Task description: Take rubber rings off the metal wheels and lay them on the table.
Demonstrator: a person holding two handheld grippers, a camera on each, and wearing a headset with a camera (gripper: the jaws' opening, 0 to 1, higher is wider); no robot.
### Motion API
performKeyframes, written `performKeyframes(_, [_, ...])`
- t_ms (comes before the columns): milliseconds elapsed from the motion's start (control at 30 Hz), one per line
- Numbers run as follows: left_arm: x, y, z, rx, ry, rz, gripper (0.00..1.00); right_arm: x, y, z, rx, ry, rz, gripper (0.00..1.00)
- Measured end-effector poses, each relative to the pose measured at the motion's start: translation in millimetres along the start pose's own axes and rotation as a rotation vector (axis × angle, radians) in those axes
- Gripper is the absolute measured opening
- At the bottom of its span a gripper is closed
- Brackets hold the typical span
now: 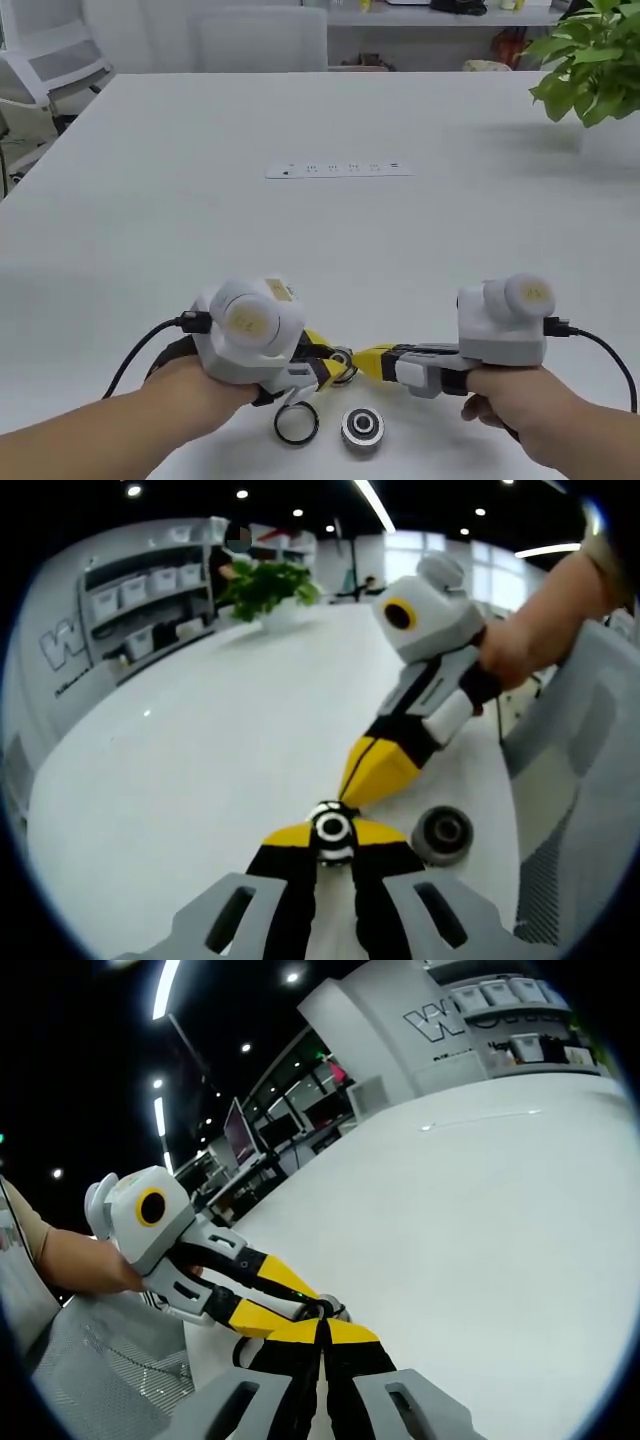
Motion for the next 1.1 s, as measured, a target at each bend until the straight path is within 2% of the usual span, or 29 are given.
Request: performKeyframes(1100, [0.1, -0.1, 0.0, -0.001, -0.002, 0.003, 0.12, 5.7, -3.4, 0.5, 0.011, -0.001, 0.028, 0.0])
Point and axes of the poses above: the centre of the closed fingertips' face, and the gripper's own axes: y roughly backward along the fingers, x roughly to its left, z roughly out of its top, the point moved 7 cm from there along y, roughly backward along the fingers, and after that the axes turned 8 degrees about -z, right-handed, at the moved point
